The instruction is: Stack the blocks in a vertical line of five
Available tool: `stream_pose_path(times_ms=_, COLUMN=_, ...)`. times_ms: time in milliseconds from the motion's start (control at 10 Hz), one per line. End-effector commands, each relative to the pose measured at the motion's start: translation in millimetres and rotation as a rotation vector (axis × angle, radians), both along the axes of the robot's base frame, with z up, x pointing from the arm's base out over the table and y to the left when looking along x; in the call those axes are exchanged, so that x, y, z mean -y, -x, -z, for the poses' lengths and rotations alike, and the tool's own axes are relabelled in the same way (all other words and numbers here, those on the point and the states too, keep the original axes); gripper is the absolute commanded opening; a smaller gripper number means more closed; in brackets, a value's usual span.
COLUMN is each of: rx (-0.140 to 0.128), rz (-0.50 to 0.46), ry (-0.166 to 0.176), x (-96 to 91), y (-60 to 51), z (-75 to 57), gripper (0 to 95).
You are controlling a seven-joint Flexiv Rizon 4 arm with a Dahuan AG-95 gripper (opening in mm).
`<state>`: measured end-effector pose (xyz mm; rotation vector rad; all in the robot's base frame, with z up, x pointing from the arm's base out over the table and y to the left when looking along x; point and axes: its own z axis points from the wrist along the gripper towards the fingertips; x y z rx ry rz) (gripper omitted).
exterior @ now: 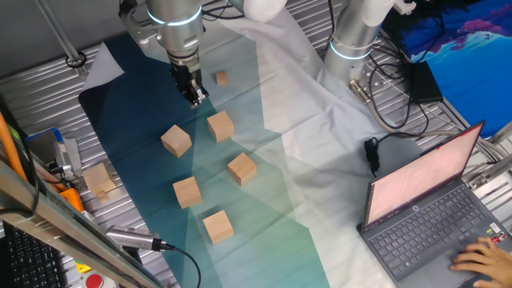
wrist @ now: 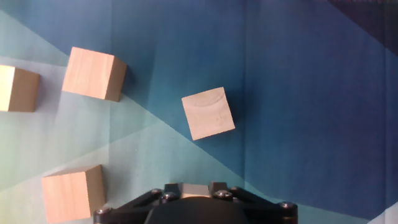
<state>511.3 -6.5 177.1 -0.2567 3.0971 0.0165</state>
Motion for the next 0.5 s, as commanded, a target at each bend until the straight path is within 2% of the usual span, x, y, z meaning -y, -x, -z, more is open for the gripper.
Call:
stream_pose_path(times_ms=100, rx=-0.001, rz=-0.011, ry=0.001, x=2.7, y=-5.4, z=2.2, gripper=0.0)
stream_pose_path(times_ms=500, rx=-0.007, rz=-0.021, ry=-0.001, x=8.2, y=-16.9, z=6.5, gripper=0.0)
